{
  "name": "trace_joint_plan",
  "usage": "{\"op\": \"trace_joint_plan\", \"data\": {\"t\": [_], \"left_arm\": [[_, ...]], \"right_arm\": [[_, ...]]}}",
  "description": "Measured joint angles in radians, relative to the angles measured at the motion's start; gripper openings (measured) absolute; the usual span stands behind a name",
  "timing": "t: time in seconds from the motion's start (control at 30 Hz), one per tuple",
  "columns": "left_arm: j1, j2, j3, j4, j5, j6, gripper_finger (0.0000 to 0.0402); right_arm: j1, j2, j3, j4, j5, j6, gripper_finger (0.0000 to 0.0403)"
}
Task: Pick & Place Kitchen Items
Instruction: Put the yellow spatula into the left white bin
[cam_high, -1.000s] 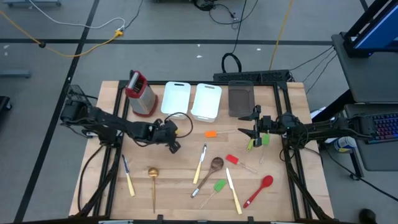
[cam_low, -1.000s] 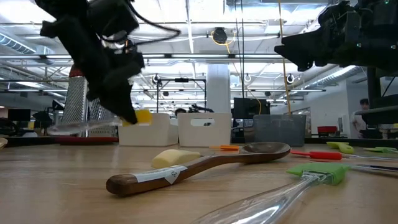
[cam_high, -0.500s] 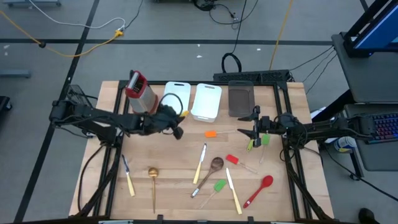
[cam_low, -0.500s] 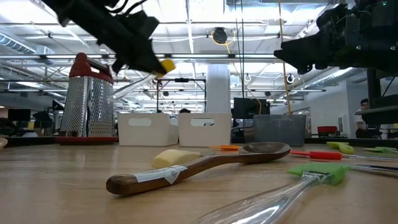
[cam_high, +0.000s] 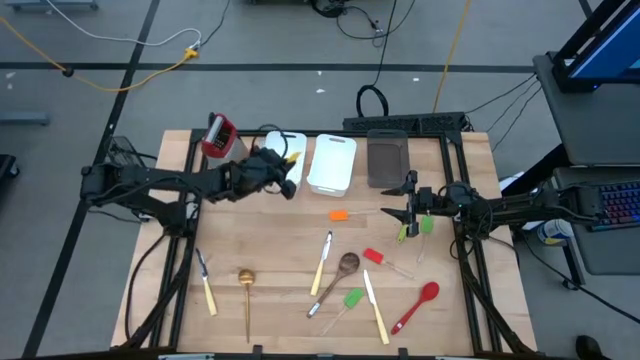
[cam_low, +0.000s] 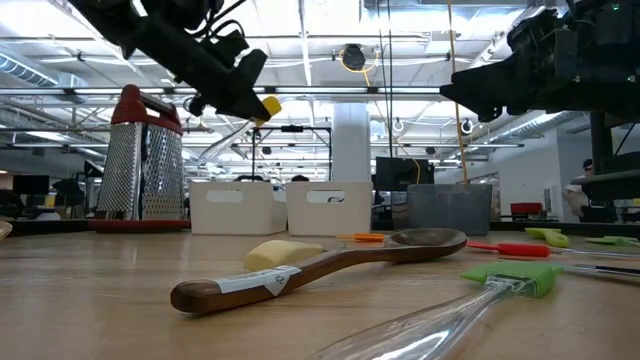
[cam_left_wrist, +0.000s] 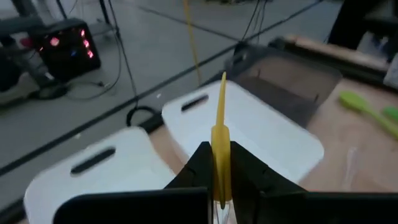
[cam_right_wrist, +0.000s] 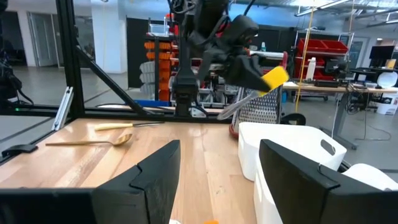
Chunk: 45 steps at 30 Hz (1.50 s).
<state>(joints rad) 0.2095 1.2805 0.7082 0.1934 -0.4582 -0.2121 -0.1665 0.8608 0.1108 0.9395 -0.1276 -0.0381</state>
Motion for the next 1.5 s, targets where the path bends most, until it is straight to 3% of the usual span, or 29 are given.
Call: {"op": "trace_joint_plan", "data": {"t": [0.2,0.53,0.87,1.17,1.5], "left_arm": [[0.08,0.009,0.0,0.144,0.119,0.09,0.0016],[0.189,0.041,0.0,0.141,0.119,0.114,0.0014],[0.266,0.222,0.001,0.189,0.121,0.132,0.0014],[0.289,0.345,0.001,0.201,0.148,0.113,0.0015],[0.301,0.399,0.001,0.2,0.143,0.106,0.0035]], "right_arm": [[0.0,0.0,0.0,-0.001,0.0,0.0,0.0212],[0.0,0.0,0.0,-0.001,0.0,0.0,0.0212],[0.0,0.0,0.0,-0.002,0.0,0.0,0.0212],[0.0,0.0,0.0,-0.01,0.0,0.0,0.0212],[0.0,0.0,0.0,-0.012,0.0,0.0,0.0212]]}}
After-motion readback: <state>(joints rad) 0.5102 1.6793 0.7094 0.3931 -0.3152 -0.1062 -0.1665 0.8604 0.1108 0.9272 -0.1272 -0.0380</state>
